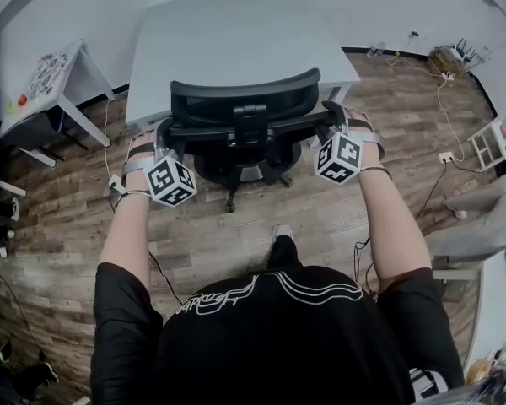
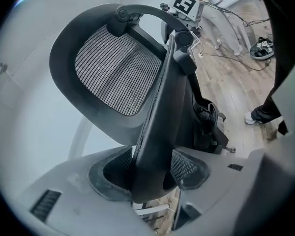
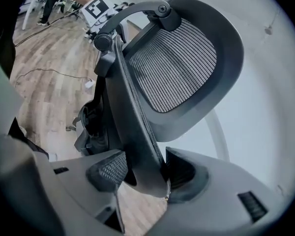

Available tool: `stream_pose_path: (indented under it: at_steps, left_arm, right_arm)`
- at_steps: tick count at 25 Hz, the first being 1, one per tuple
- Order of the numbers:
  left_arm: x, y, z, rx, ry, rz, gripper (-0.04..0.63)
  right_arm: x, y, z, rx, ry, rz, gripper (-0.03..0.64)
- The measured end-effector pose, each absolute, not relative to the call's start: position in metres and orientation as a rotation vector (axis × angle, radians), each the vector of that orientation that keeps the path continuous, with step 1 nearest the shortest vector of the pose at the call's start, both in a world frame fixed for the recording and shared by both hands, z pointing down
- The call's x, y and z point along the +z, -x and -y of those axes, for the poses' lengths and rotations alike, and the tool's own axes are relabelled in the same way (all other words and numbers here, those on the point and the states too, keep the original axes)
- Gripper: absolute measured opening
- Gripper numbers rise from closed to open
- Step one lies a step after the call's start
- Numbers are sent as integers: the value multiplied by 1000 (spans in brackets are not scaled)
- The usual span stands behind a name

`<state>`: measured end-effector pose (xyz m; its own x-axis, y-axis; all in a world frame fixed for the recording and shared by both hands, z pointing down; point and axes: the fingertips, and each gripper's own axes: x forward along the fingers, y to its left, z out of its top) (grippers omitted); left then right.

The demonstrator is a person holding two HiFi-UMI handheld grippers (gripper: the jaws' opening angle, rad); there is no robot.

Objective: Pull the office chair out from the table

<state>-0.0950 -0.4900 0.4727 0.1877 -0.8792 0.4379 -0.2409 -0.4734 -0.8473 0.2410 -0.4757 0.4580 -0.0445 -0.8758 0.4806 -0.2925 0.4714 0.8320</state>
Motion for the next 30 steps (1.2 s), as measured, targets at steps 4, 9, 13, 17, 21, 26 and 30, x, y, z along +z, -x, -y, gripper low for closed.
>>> stream_pose_path:
  at_steps: [4,9,13,17,21,26,30]
  left_arm:
    - [482,115,450,-1282,1820,-1093,202]
    - [485,126,414,-1265,1808,-1079,202]
    - [477,128,405,-1269,1819,-1067,202]
    - [473,133,392,-1260,1824,-1076,202]
    - [469,134,378,-1256,1830,-1070,202]
    - [463,136,365,-1276,1840,-1076,202]
    - [461,137,348,-1278,1837,-1093,202]
  right_arm:
    - [469,-222,441,-654,-1045,1580,238]
    - [473,-210,407,-651,-1067,1571,238]
    - [463,-207,398,-652,-1081,1575,241]
    - [460,-202,384,-664,-1084,1582,241]
    - [457,-201,372,-656,-1072,1583,241]
    - [452,-198,364,-648,-1043,1601,241]
    - [449,-197,354,-662,-1043,1614,241]
